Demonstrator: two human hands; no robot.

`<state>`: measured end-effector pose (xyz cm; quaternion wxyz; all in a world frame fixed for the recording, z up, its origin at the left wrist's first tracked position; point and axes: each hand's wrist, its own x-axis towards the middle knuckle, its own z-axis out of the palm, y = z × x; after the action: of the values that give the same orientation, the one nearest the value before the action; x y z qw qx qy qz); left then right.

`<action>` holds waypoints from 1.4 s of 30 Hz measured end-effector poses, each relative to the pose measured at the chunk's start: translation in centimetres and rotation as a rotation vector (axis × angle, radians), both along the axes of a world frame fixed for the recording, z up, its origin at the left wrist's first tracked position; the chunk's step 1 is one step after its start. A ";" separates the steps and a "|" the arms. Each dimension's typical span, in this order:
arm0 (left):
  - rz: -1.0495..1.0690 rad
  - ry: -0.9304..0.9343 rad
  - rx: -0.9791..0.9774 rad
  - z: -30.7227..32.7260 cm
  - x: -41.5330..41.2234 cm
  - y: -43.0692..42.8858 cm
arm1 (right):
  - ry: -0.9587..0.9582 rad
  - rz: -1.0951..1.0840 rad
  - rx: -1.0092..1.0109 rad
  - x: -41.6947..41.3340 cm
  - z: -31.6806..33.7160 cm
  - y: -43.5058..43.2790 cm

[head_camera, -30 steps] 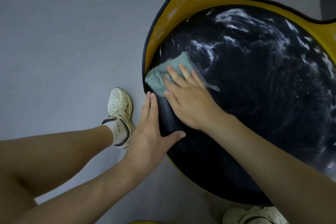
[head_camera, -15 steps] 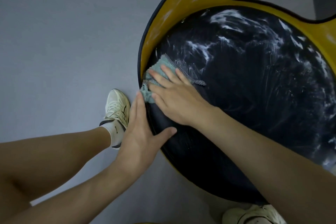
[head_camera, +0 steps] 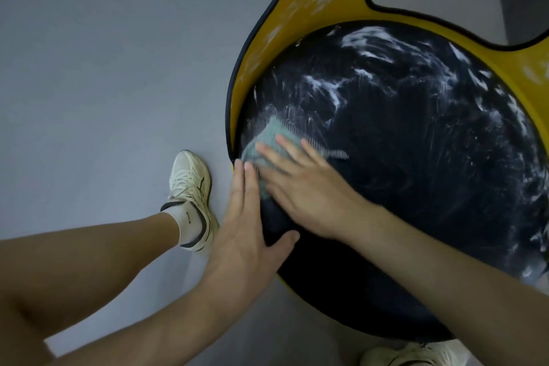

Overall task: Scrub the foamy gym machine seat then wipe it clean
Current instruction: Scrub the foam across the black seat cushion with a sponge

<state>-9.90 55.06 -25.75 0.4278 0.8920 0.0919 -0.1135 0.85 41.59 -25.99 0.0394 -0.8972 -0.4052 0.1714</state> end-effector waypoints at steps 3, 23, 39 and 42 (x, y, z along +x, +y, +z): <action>-0.015 -0.043 0.044 0.4 1.4 -0.4 | 0.007 -0.169 -0.018 6.2 0.3 2.4; 0.026 0.017 0.081 -0.8 3.3 -0.3 | 0.026 -0.296 -0.032 7.4 0.9 2.3; 0.011 0.015 0.099 -0.8 3.6 -0.3 | 0.045 0.032 0.083 7.5 1.3 3.8; 0.011 0.034 0.126 -0.5 3.6 -0.3 | -0.061 -0.020 0.066 11.7 0.7 3.9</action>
<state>-6.27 54.78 -26.29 0.3699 0.9145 0.1109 -0.1204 12.56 45.53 -25.26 0.0582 -0.9043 -0.4024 0.1303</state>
